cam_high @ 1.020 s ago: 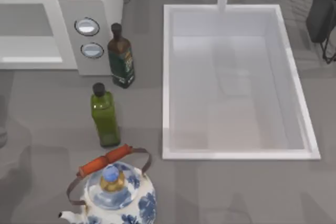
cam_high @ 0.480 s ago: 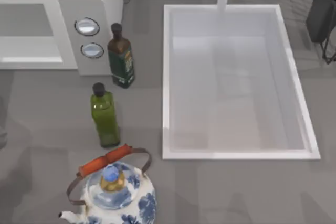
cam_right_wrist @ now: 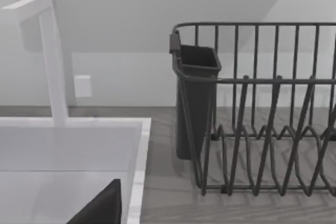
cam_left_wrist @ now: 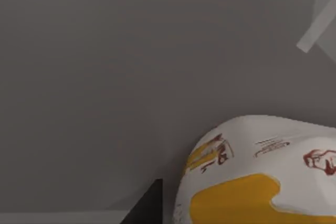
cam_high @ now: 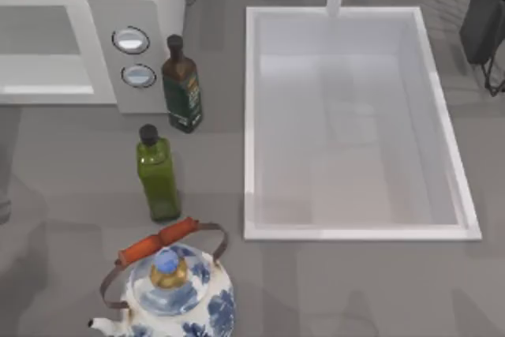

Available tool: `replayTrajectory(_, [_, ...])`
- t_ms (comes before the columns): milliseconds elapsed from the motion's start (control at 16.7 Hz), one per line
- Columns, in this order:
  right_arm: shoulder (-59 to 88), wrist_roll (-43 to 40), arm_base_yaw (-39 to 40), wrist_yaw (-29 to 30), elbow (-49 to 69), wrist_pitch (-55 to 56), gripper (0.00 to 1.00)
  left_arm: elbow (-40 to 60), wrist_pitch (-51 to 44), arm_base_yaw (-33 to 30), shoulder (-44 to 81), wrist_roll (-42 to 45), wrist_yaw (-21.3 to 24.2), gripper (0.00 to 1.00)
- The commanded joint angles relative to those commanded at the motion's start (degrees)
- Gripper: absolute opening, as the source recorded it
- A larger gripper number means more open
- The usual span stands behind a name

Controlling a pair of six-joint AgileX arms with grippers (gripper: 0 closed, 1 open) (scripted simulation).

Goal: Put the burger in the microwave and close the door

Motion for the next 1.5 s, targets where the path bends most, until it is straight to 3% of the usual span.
replayTrajectory(120, [0.0, 0.0, 0.0, 0.0, 0.0, 0.0, 1.0, 0.0, 0.0, 0.0, 0.0, 0.0, 0.0, 0.02])
replayTrajectory(180, [0.0, 0.0, 0.0, 0.0, 0.0, 0.0, 1.0, 0.0, 0.0, 0.0, 0.0, 0.0, 0.0, 0.0])
replayTrajectory(600, [0.0, 0.0, 0.0, 0.0, 0.0, 0.0, 1.0, 0.0, 0.0, 0.0, 0.0, 0.0, 0.0, 0.0])
replayTrajectory(660, [0.0, 0.0, 0.0, 0.0, 0.0, 0.0, 1.0, 2.02, -5.34, 0.02, -3.92, -0.87, 1.21, 0.0])
replayTrajectory(900, [0.0, 0.0, 0.0, 0.0, 0.0, 0.0, 1.0, 5.3, -9.6, 0.11, -5.45, -0.75, 1.22, 0.0])
replayTrajectory(1260, [0.0, 0.0, 0.0, 0.0, 0.0, 0.0, 1.0, 14.98, -27.39, -0.09, -11.67, -0.99, 1.21, 0.0])
replayTrajectory(1500, [0.0, 0.0, 0.0, 0.0, 0.0, 0.0, 1.0, 17.38, -30.45, -0.21, -13.68, -1.25, 1.21, 0.0])
